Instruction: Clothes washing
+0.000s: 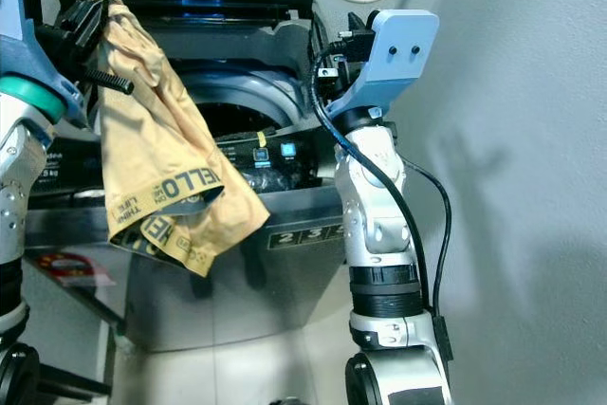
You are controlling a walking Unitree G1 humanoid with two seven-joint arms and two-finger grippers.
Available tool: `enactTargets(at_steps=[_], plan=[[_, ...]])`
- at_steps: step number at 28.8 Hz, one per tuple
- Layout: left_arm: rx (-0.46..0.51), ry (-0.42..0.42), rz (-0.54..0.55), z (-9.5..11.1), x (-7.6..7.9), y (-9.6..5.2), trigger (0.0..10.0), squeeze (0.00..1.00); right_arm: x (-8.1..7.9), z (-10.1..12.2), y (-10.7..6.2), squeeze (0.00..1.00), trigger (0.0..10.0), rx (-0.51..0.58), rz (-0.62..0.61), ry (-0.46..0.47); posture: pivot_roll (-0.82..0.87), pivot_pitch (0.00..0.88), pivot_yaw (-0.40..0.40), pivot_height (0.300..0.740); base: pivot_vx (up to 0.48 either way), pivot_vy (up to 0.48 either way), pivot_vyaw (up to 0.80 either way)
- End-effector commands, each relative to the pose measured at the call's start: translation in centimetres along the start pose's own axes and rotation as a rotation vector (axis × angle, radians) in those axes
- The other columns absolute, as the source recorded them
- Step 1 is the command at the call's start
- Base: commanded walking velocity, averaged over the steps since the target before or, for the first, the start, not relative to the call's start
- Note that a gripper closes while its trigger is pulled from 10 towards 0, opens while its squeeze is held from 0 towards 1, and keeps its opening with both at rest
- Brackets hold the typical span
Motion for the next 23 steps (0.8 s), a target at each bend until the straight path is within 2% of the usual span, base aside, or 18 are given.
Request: enactTargets(at_steps=[1,15,18,23], plan=[[0.008,0.019,0.018,0.2,-0.3,0.1,10.0,0.0,0.0,0.0,-0.1,0.0,10.0,0.003,-0.002,-0.001,0.05,0.058,0.013,0.74,0.48,0.0,0.0],[-0.001,0.024,0.037,0.0,-0.6,0.2,10.0,0.0,0.0,-0.1,-0.1,0.0,10.0,0.0,-0.004,-0.003,0.05,0.06,0.012,0.74,0.467,0.0,0.0],[-0.009,0.037,-0.001,-0.1,0.2,0.1,10.0,0.0,0.1,0.0,-0.1,0.0,10.0,0.002,-0.007,-0.003,0.05,0.061,0.012,0.74,0.0,0.0,0.0],[-0.005,0.033,-0.012,-0.1,0.5,0.0,10.0,0.0,0.2,0.0,0.0,0.0,10.0,0.002,-0.008,-0.003,0.05,0.058,0.012,0.74,0.0,0.0,0.0]])
Point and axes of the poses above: a point about 5 cm out from each wrist's last joint towards the gripper, its own y axis pointing out of the wrist towards the gripper, its own z axis along the axis of the wrist's last joint, x = y × z, the point moved 6 cm from there along y, pointing out of the wrist towards the gripper, and after that the axes turned 5 degrees about y, right-handed, at the moved point
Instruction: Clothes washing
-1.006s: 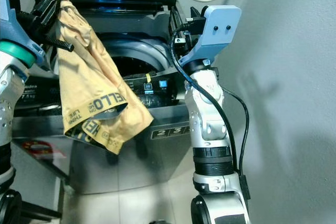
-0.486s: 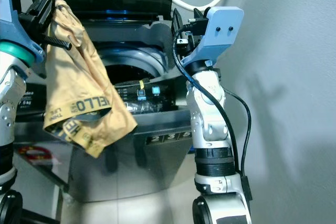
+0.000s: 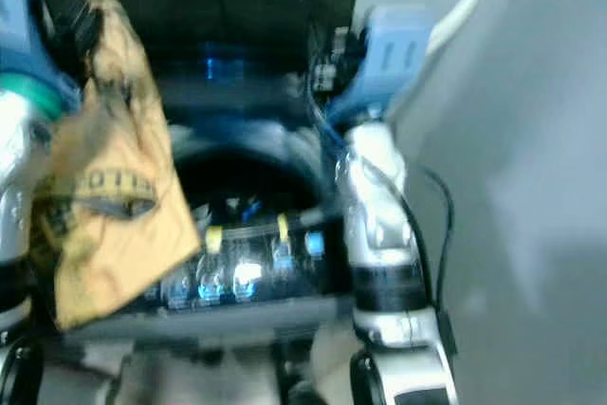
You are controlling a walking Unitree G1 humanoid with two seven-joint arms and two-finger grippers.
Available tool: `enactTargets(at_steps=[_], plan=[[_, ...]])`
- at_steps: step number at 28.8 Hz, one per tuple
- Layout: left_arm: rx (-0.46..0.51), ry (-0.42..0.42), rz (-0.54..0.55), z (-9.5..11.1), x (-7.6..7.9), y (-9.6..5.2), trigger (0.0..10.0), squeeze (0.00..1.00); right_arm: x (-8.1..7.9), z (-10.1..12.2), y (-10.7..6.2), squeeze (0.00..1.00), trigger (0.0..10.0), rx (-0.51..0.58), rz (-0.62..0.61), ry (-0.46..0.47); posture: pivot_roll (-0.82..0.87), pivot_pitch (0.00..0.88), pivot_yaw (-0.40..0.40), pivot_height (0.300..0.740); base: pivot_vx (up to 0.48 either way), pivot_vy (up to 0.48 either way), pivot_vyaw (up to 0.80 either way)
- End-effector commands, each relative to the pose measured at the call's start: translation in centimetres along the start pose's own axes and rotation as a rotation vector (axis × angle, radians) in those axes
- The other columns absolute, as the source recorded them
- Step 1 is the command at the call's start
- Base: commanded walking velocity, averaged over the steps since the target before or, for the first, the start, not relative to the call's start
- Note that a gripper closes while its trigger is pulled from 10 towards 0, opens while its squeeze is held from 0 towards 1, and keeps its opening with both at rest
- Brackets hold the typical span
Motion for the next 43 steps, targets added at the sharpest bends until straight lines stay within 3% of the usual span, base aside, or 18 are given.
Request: enactTargets(at_steps=[1,17,21,23,24,28,33,35,37,38,40,42,43], plan=[[-0.008,0.014,0.02,-0.3,-0.7,-0.4,10.0,0.0,-0.9,-0.3,-0.1,0.0,10.0,-0.005,0.022,0.014,0.05,0.058,0.012,0.74,0.0,0.0,0.0],[0.016,0.014,-0.01,0.2,-0.4,-0.3,10.0,0.0,-1.4,-0.1,0.2,0.0,10.0,0.003,0.057,-0.011,0.05,0.043,0.009,0.74,0.0,0.0,0.0],[0.116,0.105,-0.161,2.3,1.5,-0.5,10.0,0.0,-2.6,0.9,0.4,0.0,10.0,0.028,0.145,-0.039,0.05,0.047,0.006,0.74,0.0,0.0,0.0],[0.231,0.195,-0.177,4.7,1.6,-0.3,10.0,0.0,-3.2,2.1,0.6,0.0,10.0,0.052,0.206,-0.029,0.06,0.05,0.003,0.74,0.0,0.0,0.0],[0.231,0.195,-0.177,4.7,1.6,-0.3,10.0,0.0,-3.2,2.1,0.6,0.0,10.0,0.052,0.206,-0.029,0.06,0.05,0.003,0.74,0.0,0.0,0.0],[0.389,0.299,-0.171,8.9,1.0,1.3,10.0,0.0,-1.7,4.2,1.4,0.0,10.0,0.088,0.224,-0.033,0.06,0.054,-0.004,0.74,0.0,0.0,0.0],[0.429,0.306,-0.195,10.0,1.2,2.2,10.0,0.0,-0.1,5.1,1.7,0.0,10.0,0.11,0.187,-0.025,0.06,0.057,-0.001,0.74,0.0,0.0,0.0],[0.188,0.166,-0.324,5.7,2.6,3.1,10.0,0.0,0.8,5.6,1.5,0.0,10.0,0.115,0.184,-0.102,0.04,0.065,0.02,0.74,0.0,0.0,0.0],[0.188,0.166,-0.324,5.7,2.6,3.1,10.0,0.0,0.8,5.6,1.5,0.0,10.0,0.115,0.184,-0.102,0.04,0.065,0.02,0.74,0.0,0.0,0.0],[0.061,0.103,-0.387,3.1,3.3,2.7,10.0,0.0,1.1,5.6,1.3,0.0,10.0,0.107,0.195,-0.141,0.04,0.068,0.023,0.74,0.0,0.0,0.0],[0.061,0.103,-0.387,3.1,3.3,2.7,10.0,0.0,1.1,5.6,1.3,0.0,10.0,0.107,0.195,-0.141,0.04,0.068,0.023,0.74,0.0,0.0,0.0],[-0.119,0.048,-0.444,-0.9,3.0,0.1,10.0,0.0,1.1,4.4,0.3,0.0,10.0,0.008,0.32,-0.231,0.05,0.082,0.014,0.74,0.0,0.0,0.0],[-0.119,0.048,-0.444,-0.9,3.0,0.1,10.0,0.0,1.1,4.4,0.3,0.0,10.0,0.008,0.32,-0.231,0.05,0.082,0.014,0.74,0.0,0.0,0.0]])
Point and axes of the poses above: a point about 5 cm out from each wrist's last joint towards the gripper, its own y axis pointing out of the wrist towards the gripper, its own z axis along the axis of the wrist's last joint, x = y × z, the point moved 6 cm from there along y, pointing out of the wrist towards the gripper, and after that the axes turned 5 degrees about y, right-handed, at the moved point
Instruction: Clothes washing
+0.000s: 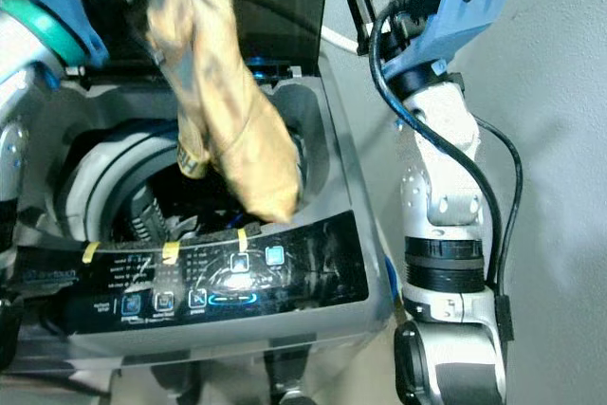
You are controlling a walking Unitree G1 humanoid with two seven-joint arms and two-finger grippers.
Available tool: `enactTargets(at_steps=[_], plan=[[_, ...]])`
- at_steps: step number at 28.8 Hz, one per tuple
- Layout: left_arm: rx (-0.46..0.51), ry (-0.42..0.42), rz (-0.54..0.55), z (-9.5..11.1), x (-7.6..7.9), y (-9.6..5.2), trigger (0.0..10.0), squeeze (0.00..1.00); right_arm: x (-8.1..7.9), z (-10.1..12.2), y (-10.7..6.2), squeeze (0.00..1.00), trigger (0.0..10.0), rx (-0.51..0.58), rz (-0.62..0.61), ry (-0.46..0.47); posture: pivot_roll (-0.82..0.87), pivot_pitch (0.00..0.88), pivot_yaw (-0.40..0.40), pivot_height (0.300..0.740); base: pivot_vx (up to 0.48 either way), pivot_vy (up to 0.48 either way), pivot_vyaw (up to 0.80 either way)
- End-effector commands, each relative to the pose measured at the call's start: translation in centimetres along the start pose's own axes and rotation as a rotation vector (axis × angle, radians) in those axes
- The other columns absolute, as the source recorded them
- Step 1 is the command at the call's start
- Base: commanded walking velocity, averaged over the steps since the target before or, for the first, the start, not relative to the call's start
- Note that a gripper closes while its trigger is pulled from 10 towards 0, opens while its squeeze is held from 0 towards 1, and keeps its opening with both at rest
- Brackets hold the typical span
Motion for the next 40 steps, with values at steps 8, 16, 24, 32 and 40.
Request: enactTargets(at_steps=[8,16,24,32,40], plan=[[-0.043,0.087,-0.026,0.5,-1.3,-5.4,10.0,0.0,-6.9,-3.4,-0.6,0.0,10.0,-0.133,0.354,0.105,0.09,0.085,-0.016,0.74,0.0,0.0,0.0],[-0.176,0.098,-0.074,-1.2,-0.3,-8.5,10.0,0.0,-11.2,-4.0,-0.5,0.0,10.0,-0.14,0.526,0.183,0.11,0.086,-0.028,0.74,0.0,0.0,0.0],[-0.251,0.08,-0.085,-2.8,1.5,-9.7,10.0,0.0,-14.6,-7.5,-0.4,0.0,10.0,-0.249,0.543,0.165,0.13,0.086,-0.047,0.74,0.0,0.0,0.0],[-0.279,0.058,-0.038,-3.6,1.1,-9.3,10.0,1.0,-14.1,-8.4,0.0,1.0,10.0,-0.277,0.515,0.15,0.12,0.078,-0.039,0.74,0.0,0.0,0.0],[-0.271,0.031,-0.037,-3.6,1.1,-9.1,10.0,1.0,-13.8,-7.9,-0.1,1.0,10.0,-0.261,0.532,0.155,0.11,0.077,-0.032,0.74,0.0,0.0,0.0]])
Point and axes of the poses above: a point about 5 cm out from each wrist's last joint towards the gripper, its own y axis pointing out of the wrist towards the gripper, its own z axis along the axis of the wrist's last joint, x = y × z, the point moved 6 cm from there along y, pointing out of the wrist towards the gripper, and after that the axes turned 5 degrees about y, right-handed, at the moved point
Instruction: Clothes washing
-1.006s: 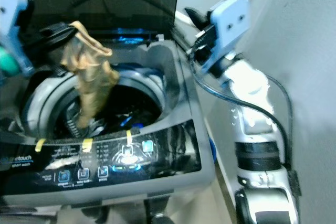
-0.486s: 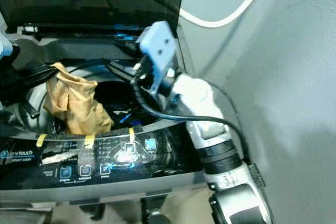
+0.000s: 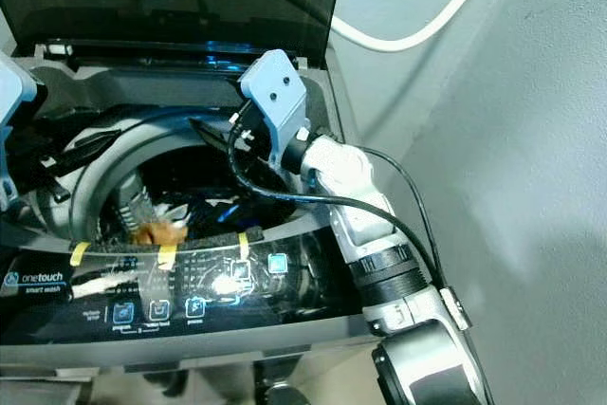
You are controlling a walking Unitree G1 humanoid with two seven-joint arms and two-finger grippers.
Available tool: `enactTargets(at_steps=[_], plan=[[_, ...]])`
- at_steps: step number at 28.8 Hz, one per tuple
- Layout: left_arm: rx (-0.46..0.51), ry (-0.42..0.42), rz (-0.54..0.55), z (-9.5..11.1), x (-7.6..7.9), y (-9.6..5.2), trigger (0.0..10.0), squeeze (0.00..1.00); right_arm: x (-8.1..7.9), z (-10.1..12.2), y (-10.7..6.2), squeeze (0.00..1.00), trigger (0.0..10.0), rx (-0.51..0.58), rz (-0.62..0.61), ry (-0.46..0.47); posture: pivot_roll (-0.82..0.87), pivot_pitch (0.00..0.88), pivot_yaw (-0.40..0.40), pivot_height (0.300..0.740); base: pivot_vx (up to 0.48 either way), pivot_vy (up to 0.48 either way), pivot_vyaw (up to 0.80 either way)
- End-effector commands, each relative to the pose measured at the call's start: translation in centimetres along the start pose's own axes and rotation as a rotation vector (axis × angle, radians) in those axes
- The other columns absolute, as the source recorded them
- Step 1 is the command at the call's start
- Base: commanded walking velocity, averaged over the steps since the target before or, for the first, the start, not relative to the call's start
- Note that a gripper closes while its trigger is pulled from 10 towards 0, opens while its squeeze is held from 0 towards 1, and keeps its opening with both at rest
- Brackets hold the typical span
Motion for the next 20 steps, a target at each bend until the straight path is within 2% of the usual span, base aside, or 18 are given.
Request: enactTargets(at_steps=[1,10,11,13,14,16,17,18,19,20], plan=[[-0.01,-0.021,-0.011,-0.3,0.2,0.2,10.0,1.0,0.0,0.5,-0.3,1.0,10.0,0.024,0.007,-0.004,0.11,0.076,-0.027,0.74,0.0,0.0,0.0],[0.003,-0.038,-0.045,-0.3,0.6,0.9,10.0,1.0,0.2,0.7,-0.7,1.0,10.0,0.034,0.006,-0.03,0.09,0.07,-0.009,0.74,0.0,0.0,0.0],[0.009,-0.034,-0.057,-0.2,0.7,1.0,10.0,1.0,0.3,0.8,-0.8,0.0,10.0,0.035,0.005,-0.039,0.09,0.07,-0.007,0.74,0.0,0.0,0.0],[0.026,-0.013,-0.095,0.2,1.3,1.1,10.0,1.0,0.3,1.0,-1.2,0.0,10.0,0.038,0.014,-0.049,0.09,0.07,0.0,0.74,0.0,0.0,0.0],[0.079,0.022,-0.15,1.3,2.1,1.0,10.0,0.0,0.4,1.7,-2.1,0.0,10.0,0.052,0.033,-0.053,0.08,0.075,0.003,0.74,0.0,0.0,0.0],[0.107,0.034,-0.166,1.9,2.2,1.0,10.0,0.0,0.5,2.0,-2.5,0.0,10.0,0.062,0.042,-0.051,0.08,0.075,0.003,0.74,0.0,0.0,0.0],[0.206,0.045,-0.166,3.9,2.1,0.9,10.0,0.0,1.2,3.0,-3.4,0.0,10.0,0.105,0.011,-0.028,0.07,0.074,0.004,0.74,0.0,0.0,0.0],[0.206,0.045,-0.166,3.9,2.1,0.9,10.0,0.0,1.2,3.0,-3.4,0.0,10.0,0.105,0.011,-0.028,0.07,0.074,0.004,0.74,0.0,0.0,0.0],[0.277,0.053,-0.164,5.3,2.0,0.7,10.0,0.0,1.7,3.7,-4.0,0.0,10.0,0.136,-0.012,-0.013,0.07,0.075,0.003,0.74,0.0,0.0,0.0],[0.277,0.053,-0.164,5.3,2.0,0.7,10.0,0.0,1.7,3.7,-4.0,0.0,10.0,0.136,-0.012,-0.013,0.07,0.075,0.003,0.74,0.0,0.0,0.0]])
Point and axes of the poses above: a point about 5 cm out from each wrist's last joint towards the gripper, its own y axis pointing out of the wrist towards the gripper, its own z axis along the axis of the wrist's last joint, x = y × z, the point moved 6 cm from there along y, pointing out of the wrist towards the gripper, and after that the axes turned 5 degrees about y, right-handed, at the moved point
